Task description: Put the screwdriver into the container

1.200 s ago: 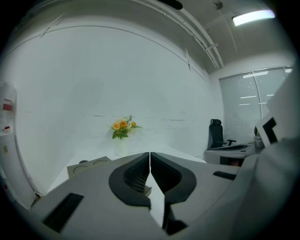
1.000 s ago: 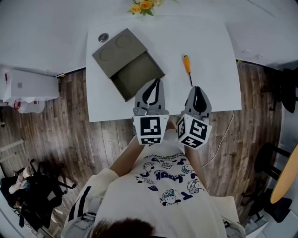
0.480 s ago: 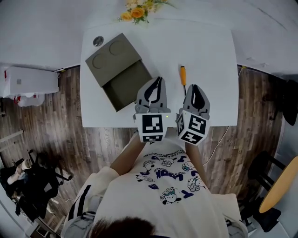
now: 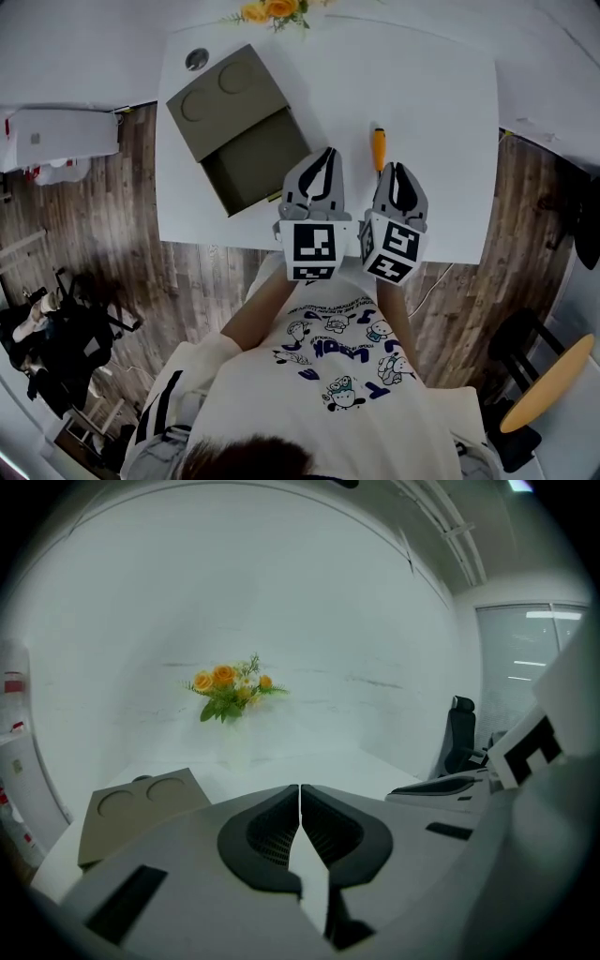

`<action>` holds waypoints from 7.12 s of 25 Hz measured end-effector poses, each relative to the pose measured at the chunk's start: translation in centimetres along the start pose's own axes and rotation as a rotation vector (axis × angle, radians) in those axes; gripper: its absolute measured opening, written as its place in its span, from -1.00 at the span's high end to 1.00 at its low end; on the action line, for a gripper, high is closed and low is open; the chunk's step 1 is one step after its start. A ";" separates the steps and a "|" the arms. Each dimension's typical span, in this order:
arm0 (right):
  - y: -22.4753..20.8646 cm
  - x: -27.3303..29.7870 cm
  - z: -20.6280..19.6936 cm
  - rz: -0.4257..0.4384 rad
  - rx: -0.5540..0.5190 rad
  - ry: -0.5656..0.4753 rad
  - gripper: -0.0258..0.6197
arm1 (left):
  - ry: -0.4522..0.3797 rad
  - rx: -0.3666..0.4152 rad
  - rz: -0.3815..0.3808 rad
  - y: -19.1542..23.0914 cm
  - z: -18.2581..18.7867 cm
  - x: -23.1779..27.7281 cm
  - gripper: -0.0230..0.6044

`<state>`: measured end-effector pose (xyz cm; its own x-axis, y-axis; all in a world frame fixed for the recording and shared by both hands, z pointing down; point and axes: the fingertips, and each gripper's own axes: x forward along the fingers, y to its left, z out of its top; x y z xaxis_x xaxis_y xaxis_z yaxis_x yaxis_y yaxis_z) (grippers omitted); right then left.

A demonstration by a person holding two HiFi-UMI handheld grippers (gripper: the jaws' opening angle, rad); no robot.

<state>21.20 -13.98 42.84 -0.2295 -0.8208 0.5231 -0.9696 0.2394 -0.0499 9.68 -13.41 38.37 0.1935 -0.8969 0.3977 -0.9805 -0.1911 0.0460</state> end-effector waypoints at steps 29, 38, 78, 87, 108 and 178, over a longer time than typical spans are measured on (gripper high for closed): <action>-0.5 5.8 -7.3 0.024 -0.036 0.290 0.54 | 0.161 -0.042 -0.061 0.1 -5.2 3.0 0.86; -0.6 6.7 -8.9 0.039 -0.059 0.357 0.55 | 0.180 -0.067 -0.040 0.9 -5.9 3.3 0.86; 7.6 5.0 2.7 0.176 -0.124 0.094 0.62 | 0.053 -0.189 0.143 9.5 -2.8 -1.9 0.86; 14.5 5.6 3.5 0.313 -0.259 0.083 0.62 | 0.024 -0.255 0.282 14.4 -3.5 -5.2 0.86; 24.4 6.6 -0.9 0.633 -0.577 0.168 0.62 | 0.036 -0.409 0.496 19.7 -8.0 -9.3 0.86; 24.9 0.3 7.7 0.545 -0.305 -0.076 0.80 | -0.108 -0.270 0.363 19.2 1.3 -9.5 0.86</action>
<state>-3.68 -12.25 35.20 -0.6999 -0.5711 0.4289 -0.6469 0.7614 -0.0418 -10.92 -9.03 34.30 -0.1759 -0.9255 0.3353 -0.9564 0.2413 0.1643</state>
